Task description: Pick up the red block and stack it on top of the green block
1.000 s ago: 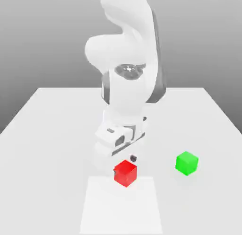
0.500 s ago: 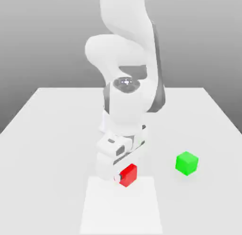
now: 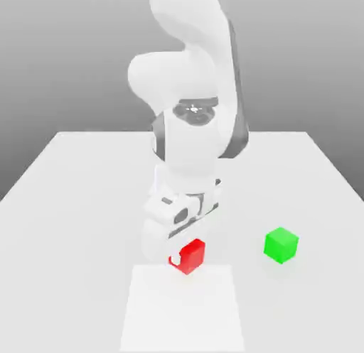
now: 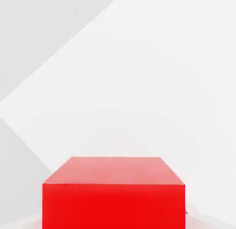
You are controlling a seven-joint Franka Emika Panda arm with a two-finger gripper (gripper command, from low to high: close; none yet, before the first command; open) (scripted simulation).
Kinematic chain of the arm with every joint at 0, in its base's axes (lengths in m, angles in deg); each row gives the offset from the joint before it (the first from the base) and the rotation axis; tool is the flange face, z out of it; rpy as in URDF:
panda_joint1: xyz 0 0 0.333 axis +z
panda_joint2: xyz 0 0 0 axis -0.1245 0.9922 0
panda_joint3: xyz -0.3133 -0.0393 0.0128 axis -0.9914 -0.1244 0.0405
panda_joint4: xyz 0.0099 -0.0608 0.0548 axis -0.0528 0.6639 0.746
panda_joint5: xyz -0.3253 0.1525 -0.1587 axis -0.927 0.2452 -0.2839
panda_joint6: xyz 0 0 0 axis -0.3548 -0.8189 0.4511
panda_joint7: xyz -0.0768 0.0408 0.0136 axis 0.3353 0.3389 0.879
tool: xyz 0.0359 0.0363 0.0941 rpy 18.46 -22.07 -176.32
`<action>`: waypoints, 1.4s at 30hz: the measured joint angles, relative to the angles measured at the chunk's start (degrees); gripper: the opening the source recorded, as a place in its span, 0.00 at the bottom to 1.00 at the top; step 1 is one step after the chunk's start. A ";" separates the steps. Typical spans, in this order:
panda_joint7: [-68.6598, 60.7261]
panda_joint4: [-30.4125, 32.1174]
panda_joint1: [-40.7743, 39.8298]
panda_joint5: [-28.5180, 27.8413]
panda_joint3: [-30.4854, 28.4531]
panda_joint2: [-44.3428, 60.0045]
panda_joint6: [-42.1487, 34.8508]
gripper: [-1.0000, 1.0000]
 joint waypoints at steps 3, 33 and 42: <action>-0.98 0.38 0.36 1.21 -0.05 -2.14 -1.89 0.00; 34.63 -0.37 19.12 16.28 22.81 -14.27 -14.77 0.00; 39.46 -0.77 15.79 9.31 24.27 -6.88 -7.72 0.00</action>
